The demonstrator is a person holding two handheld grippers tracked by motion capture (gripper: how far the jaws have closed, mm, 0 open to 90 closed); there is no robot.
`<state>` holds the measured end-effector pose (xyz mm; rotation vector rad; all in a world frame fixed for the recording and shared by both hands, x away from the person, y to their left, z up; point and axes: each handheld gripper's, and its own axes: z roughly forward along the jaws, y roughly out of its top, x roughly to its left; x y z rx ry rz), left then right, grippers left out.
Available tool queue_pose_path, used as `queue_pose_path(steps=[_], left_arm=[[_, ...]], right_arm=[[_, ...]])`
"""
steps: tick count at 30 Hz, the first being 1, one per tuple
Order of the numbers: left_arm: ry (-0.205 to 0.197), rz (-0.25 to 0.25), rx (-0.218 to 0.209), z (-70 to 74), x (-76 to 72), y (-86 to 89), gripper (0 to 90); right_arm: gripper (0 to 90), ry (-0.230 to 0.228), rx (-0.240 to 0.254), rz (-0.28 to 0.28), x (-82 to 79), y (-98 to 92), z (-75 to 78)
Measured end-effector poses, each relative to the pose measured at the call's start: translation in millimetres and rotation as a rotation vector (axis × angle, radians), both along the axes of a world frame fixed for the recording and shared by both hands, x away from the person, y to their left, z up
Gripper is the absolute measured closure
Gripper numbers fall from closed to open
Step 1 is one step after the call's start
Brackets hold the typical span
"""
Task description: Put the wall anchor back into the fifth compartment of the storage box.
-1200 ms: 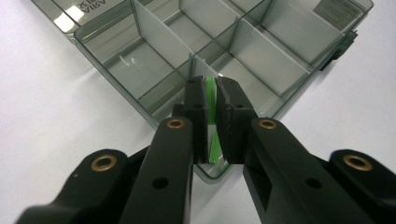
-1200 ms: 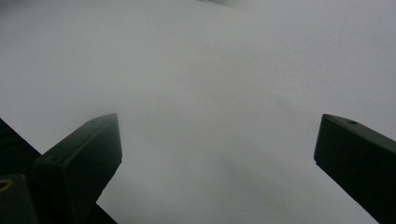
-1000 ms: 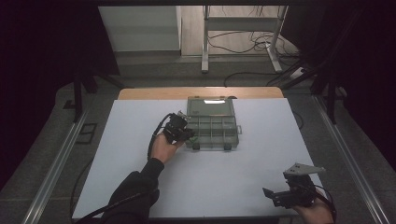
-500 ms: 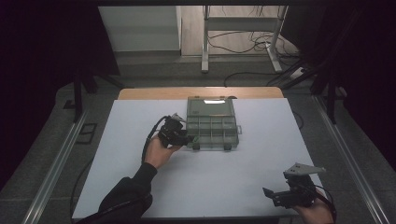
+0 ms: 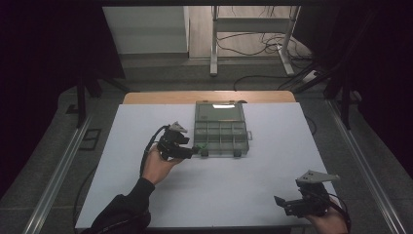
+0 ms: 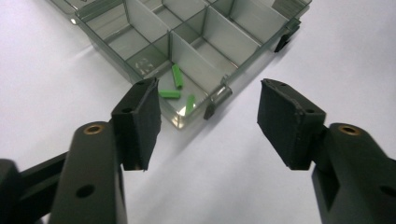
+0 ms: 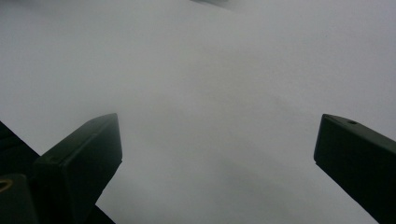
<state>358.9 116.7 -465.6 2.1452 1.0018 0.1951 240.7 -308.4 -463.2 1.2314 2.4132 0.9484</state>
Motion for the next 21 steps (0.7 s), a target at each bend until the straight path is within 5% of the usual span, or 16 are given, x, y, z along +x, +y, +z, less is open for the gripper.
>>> queue_pose_path(steps=[9, 21], left_arm=[[0.021, 0.004, -0.032, 1.5, -17.8, 14.4, 31.3], [-0.024, 0.012, -0.078, 9.3, -50.3, 30.8, 15.6]], right_arm=[[1.6, -0.001, -0.002, -0.001, -0.2, 0.2, 0.2], [1.6, -0.01, 0.001, 0.002, -0.5, 0.1, 0.5]])
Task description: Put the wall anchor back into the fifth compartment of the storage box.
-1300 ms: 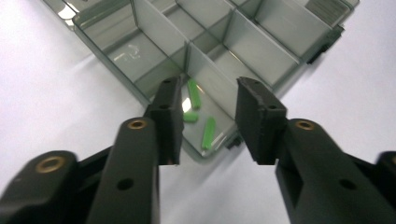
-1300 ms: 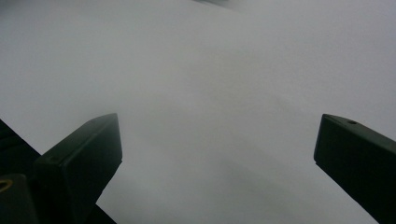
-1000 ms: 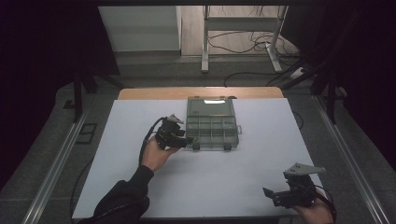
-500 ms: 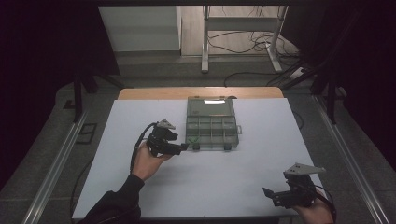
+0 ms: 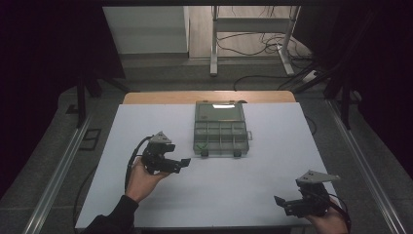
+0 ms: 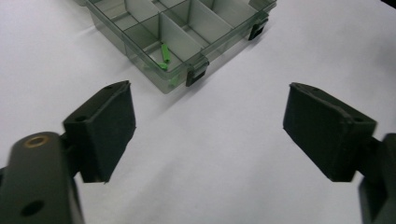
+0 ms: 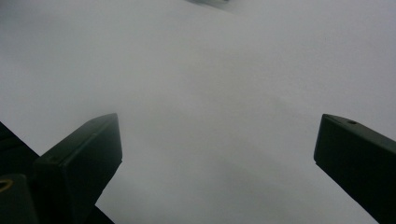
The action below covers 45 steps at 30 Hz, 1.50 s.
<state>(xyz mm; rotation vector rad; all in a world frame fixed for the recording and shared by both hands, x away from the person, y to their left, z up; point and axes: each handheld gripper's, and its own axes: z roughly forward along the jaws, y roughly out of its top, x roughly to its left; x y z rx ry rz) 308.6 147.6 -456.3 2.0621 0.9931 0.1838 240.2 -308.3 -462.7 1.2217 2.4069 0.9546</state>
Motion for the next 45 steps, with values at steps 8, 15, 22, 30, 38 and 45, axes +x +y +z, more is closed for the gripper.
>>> queue_pose_path(steps=[8, 15, 22, 30, 38, 45], left_arm=[[-0.006, 0.005, -0.024, 5.4, -17.5, 8.4, 10.1], [-0.029, 0.035, 0.007, 6.8, -32.0, 14.2, 4.3], [-0.046, 0.043, 0.021, 5.0, -46.6, 22.5, 3.1], [-0.064, 0.06, 0.033, 2.4, -64.0, 34.1, 2.6], [-0.102, 0.061, 0.044, 3.2, -80.0, 40.5, 1.4], [-0.121, 0.074, 0.027, 1.4, -93.3, 48.0, 0.4]], right_arm=[[1.5, -0.001, 0.004, 0.0, -0.5, -0.3, 0.6], [1.3, -0.004, 0.009, 0.001, -0.3, -0.9, 0.8], [1.2, -0.005, 0.015, -0.002, -0.2, -1.0, 1.0], [1.0, -0.006, 0.02, -0.007, -0.3, -1.4, 1.1], [0.9, -0.007, 0.026, -0.013, -0.2, -2.2, 1.3], [0.9, -0.007, 0.025, -0.012, -0.2, -2.1, 1.3]])
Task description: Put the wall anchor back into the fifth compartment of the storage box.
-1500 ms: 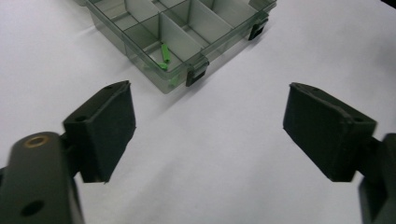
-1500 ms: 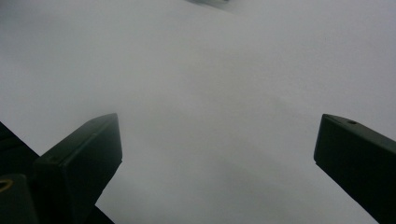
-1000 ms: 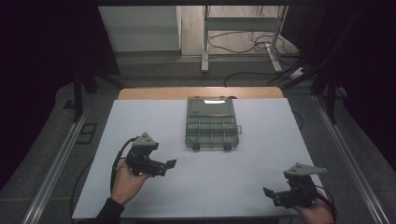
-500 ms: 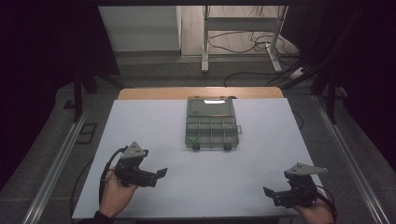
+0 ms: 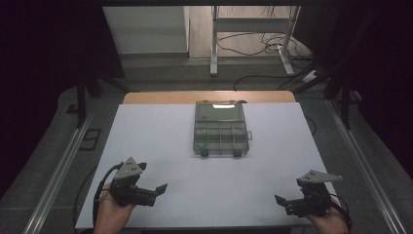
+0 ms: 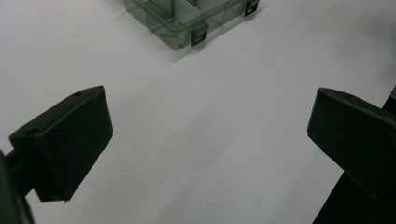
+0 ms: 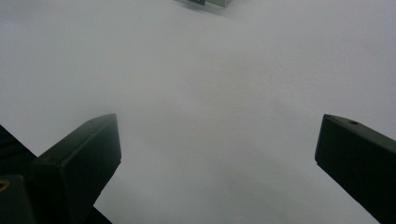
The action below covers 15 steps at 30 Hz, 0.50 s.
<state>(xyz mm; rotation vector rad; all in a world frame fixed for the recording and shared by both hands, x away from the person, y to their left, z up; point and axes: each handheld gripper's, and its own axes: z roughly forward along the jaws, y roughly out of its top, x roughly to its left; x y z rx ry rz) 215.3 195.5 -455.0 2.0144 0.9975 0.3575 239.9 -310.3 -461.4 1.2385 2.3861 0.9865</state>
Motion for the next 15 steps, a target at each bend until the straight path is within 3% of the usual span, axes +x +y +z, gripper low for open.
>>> queue_pose_path(steps=[4, 10, 15], left_arm=[[-0.016, 0.013, -0.003, 0.0, -8.4, 3.9, 0.0], [0.007, 0.034, 0.011, -7.1, -16.5, 10.6, 0.0], [0.004, 0.043, -0.015, -8.1, -17.4, 15.0, 0.0]], right_arm=[[0.9, 0.0, -0.002, 0.0, -0.1, 0.1, 0.0], [0.9, 0.002, -0.003, 0.002, -0.1, 0.4, -0.1], [0.9, 0.004, -0.008, 0.002, 0.1, 0.9, -0.5]])
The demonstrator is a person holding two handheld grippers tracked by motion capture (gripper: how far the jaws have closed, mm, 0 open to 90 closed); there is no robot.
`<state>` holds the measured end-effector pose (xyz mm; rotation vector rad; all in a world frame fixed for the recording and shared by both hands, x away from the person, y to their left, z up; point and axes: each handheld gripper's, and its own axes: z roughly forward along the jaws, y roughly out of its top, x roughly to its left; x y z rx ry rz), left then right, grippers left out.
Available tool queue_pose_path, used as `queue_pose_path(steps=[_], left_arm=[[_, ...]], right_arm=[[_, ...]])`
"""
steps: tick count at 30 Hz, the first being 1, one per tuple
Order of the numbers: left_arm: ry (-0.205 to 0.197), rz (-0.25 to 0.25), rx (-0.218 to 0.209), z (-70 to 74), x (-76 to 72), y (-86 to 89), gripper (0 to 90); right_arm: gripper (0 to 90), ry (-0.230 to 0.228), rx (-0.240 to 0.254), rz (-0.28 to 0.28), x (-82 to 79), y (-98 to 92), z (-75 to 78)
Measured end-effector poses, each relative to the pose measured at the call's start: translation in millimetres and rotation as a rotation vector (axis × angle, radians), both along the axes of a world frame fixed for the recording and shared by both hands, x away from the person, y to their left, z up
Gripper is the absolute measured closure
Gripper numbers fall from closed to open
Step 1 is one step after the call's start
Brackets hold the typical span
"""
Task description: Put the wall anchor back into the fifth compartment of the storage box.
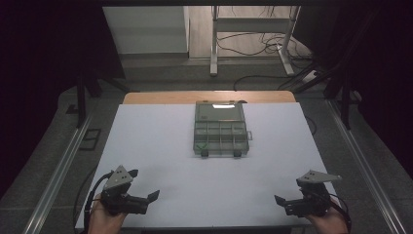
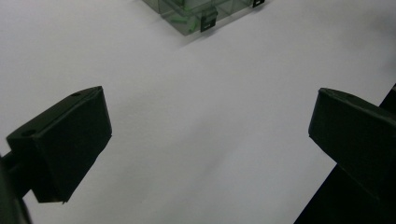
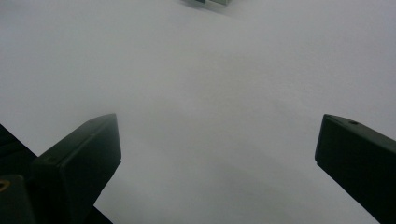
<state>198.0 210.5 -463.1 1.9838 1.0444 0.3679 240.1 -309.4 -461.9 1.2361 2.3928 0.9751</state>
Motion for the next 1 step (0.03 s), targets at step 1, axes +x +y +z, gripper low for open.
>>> queue_pose_path(steps=[1], left_arm=[[0.0, -0.001, 0.004, -0.1, 0.2, -0.5, 0.0]], right_arm=[[0.9, 0.001, -0.001, 0.001, 0.2, -0.2, -0.2]])
